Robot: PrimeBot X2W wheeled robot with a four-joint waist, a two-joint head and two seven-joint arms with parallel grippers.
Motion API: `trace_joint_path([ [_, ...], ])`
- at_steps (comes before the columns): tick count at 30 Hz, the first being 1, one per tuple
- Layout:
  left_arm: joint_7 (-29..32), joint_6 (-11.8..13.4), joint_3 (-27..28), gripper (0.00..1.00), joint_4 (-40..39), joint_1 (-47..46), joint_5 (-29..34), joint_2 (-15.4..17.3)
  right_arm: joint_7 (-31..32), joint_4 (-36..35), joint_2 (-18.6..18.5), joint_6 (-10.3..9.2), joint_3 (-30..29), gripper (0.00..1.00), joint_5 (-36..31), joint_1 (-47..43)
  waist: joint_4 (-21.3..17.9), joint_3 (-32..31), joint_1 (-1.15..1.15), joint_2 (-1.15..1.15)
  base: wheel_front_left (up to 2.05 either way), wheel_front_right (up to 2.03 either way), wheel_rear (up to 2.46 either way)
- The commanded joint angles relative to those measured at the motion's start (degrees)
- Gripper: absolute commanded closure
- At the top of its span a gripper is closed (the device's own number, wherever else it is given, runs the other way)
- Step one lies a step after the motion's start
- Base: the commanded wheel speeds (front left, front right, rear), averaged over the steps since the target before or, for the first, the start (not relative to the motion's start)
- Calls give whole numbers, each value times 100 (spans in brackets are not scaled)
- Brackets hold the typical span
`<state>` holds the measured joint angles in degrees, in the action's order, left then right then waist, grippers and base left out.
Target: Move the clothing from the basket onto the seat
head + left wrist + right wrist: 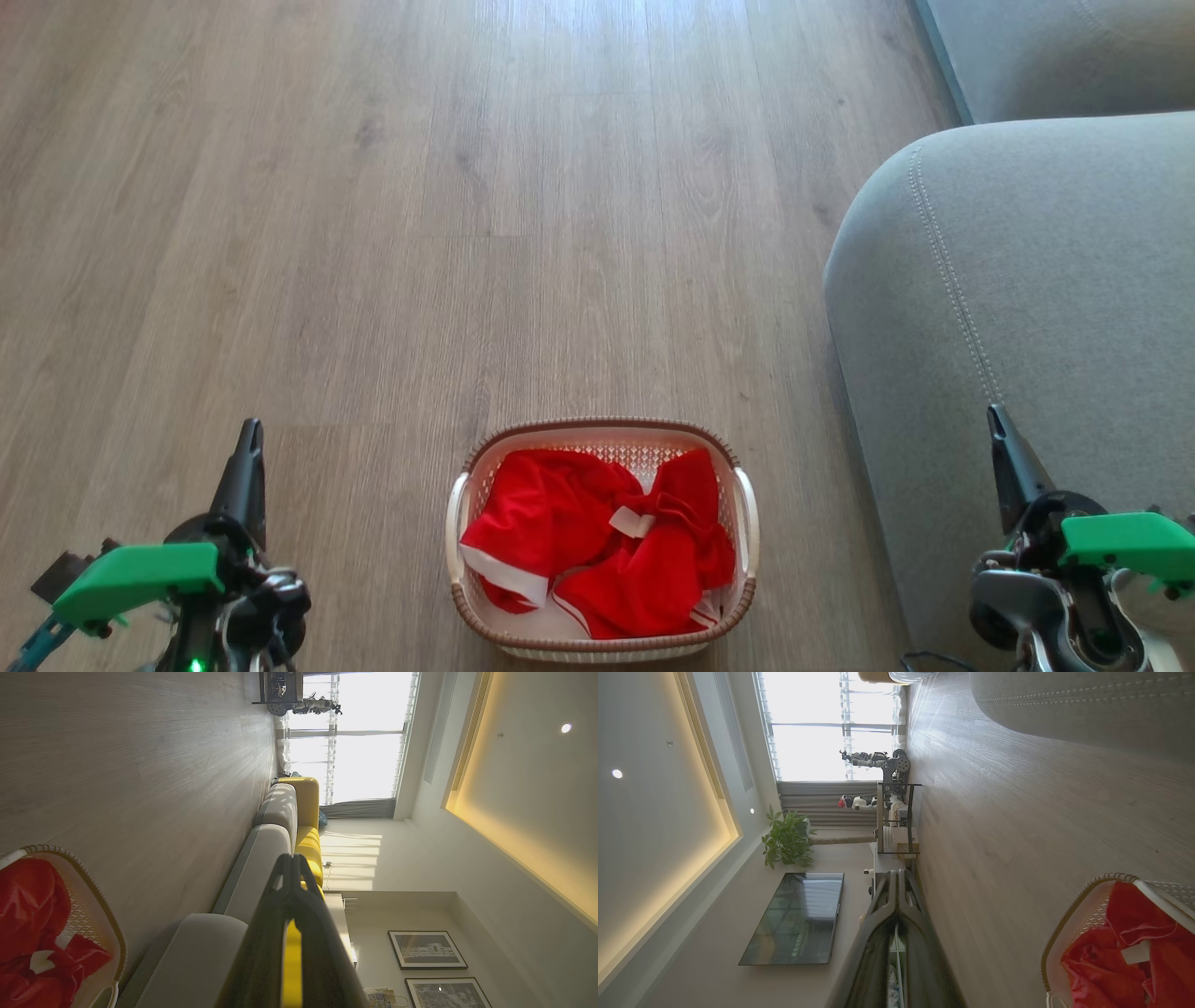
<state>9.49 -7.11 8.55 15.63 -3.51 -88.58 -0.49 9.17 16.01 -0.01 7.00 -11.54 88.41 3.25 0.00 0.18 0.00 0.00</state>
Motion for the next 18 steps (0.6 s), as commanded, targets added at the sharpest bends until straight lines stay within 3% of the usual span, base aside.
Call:
trace_joint_path([
  [1,10,-37,189,100,-158,-310,-26,49,42,-197,1,48,110,100,43,335,0,0,0,0,0,0,0],
  [18,10,-37,189,100,-158,-310,-26,49,42,-197,1,48,110,100,43,335,0,0,0,0,0,0,0],
])
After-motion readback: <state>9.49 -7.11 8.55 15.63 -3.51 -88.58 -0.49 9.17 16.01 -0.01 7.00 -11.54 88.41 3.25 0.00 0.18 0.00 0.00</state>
